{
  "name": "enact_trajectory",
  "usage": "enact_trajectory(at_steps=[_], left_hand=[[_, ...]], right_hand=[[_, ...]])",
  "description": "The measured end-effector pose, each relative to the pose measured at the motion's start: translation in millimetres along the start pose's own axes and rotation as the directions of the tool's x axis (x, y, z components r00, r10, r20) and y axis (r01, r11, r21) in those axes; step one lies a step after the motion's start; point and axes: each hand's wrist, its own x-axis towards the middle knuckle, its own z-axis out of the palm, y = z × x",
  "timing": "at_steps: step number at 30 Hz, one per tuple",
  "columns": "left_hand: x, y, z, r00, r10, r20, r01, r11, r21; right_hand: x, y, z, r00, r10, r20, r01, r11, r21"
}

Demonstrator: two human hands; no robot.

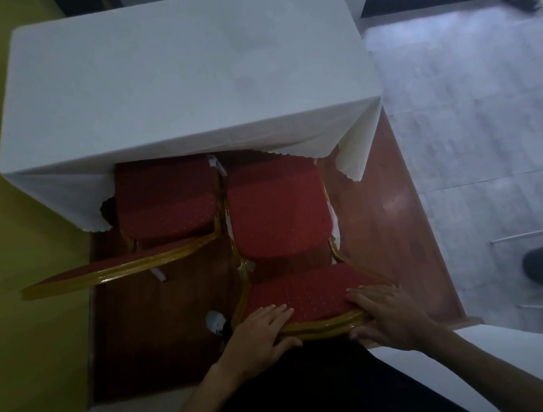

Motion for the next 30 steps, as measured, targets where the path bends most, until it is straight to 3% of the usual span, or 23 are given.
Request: enact_trajectory(at_steps=[7,21,30], left_hand=[[3.0,-2.6,-3.0,0.994,0.044,-0.099,-0.037,0.997,0.065],[26.8,-17.5,-23.3,0.993,0.029,-0.111,-0.027,0.999,0.018],[61.9,-27.7,-49.9,0.998,-0.047,-0.045,0.046,0.998,-0.031]], right_hand=[[5.6,-2.6,-5.8,1.000,0.026,0.001,-0.026,0.999,-0.029],[34.6,13.2,-8.2,0.999,0.051,-0.002,-0.051,0.999,-0.011],[67.7,43.8,-17.5,0.999,0.036,-0.010,-0.036,0.999,-0.010]])
